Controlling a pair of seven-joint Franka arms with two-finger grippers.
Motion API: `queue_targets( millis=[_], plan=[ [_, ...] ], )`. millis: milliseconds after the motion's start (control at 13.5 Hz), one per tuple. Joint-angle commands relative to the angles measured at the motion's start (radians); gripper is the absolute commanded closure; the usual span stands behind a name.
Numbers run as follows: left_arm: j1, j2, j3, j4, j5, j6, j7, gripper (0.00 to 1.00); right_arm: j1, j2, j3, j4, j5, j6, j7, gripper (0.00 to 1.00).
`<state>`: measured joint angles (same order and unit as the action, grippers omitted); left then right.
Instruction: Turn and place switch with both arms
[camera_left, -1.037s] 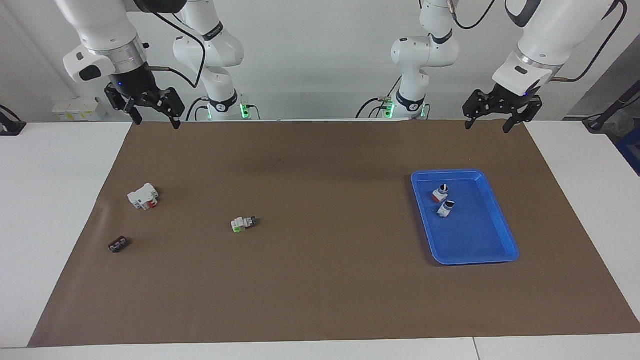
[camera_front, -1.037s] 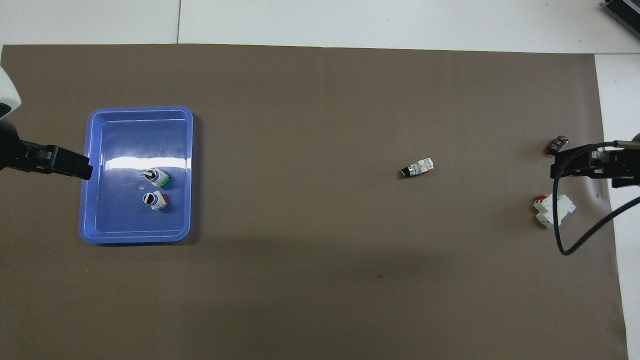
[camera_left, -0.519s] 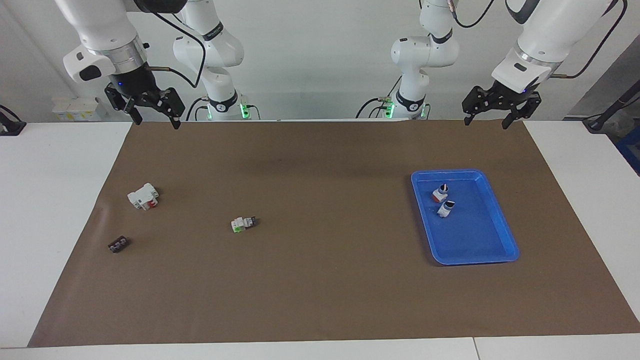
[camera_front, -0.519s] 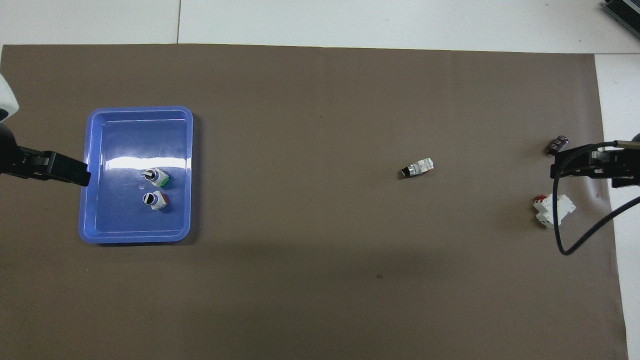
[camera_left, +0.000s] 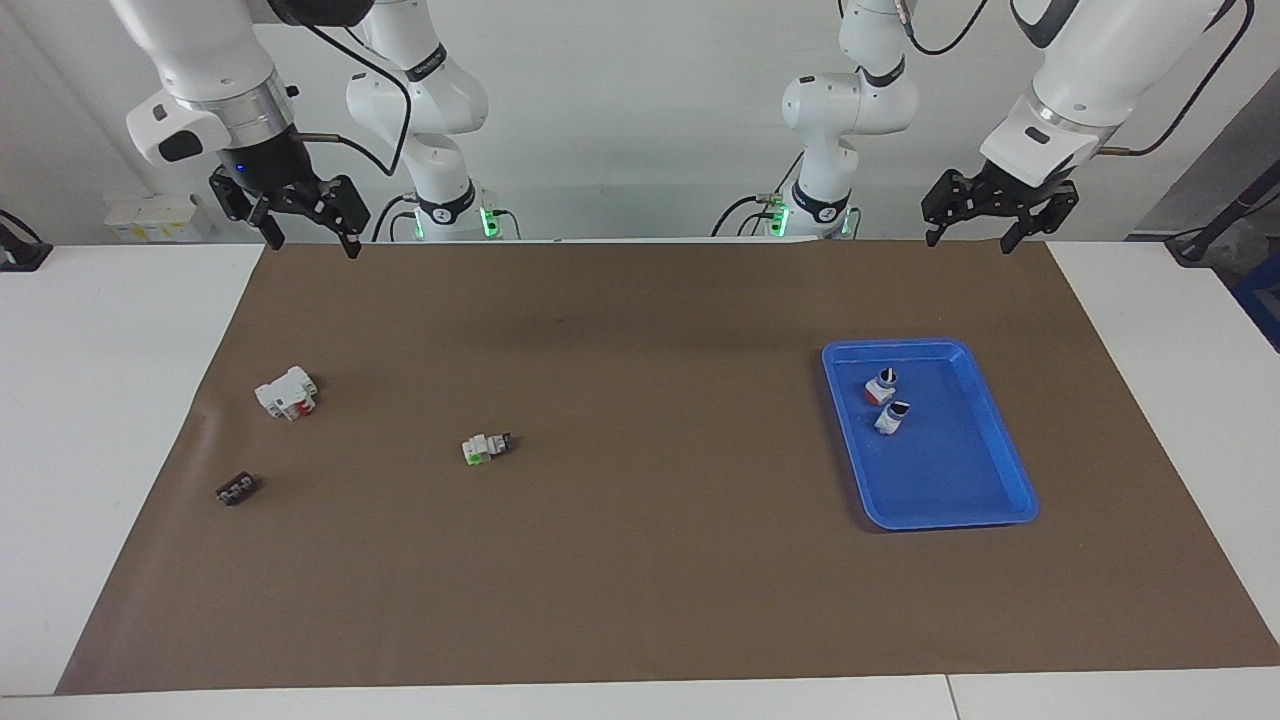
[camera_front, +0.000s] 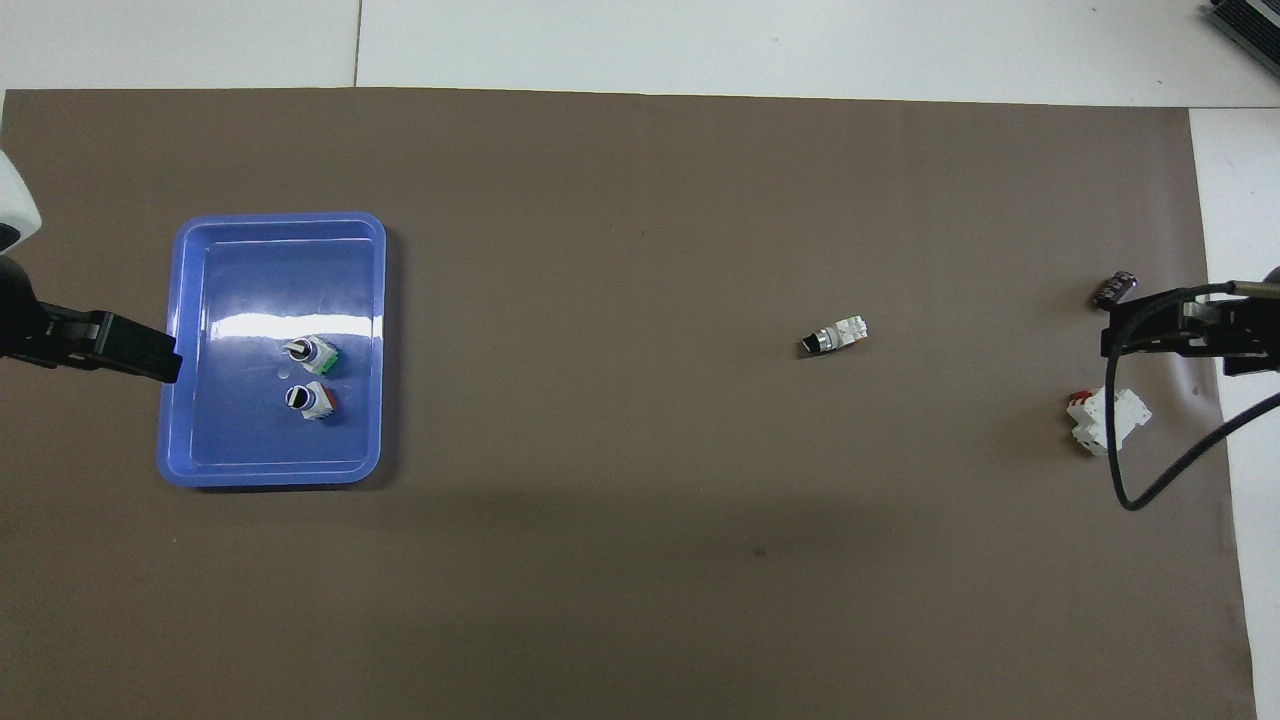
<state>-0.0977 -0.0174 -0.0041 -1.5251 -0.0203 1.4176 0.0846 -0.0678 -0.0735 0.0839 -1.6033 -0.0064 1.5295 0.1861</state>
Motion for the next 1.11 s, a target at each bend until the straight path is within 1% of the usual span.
queue_targets(
  millis=[0, 593, 741, 1037],
  plan=[
    [0.006, -0.012, -0.007, 0.003, 0.005, -0.022, -0.020, 0.00, -0.006, -0.022, 0.002, -0.023, 0.019, 0.000, -0.016, 0.00],
    [0.021, -0.021, -0.030, 0.003, 0.005, -0.042, -0.063, 0.00, -0.006, -0.022, 0.002, -0.023, 0.019, 0.000, -0.016, 0.00],
    [0.009, -0.021, -0.031, 0.005, 0.026, -0.042, -0.072, 0.00, -0.006, -0.022, 0.002, -0.023, 0.019, 0.000, -0.016, 0.00],
    [0.004, -0.026, -0.039, 0.002, 0.026, -0.035, -0.100, 0.00, -0.006, -0.022, 0.002, -0.023, 0.019, 0.000, -0.016, 0.00]
  ],
)
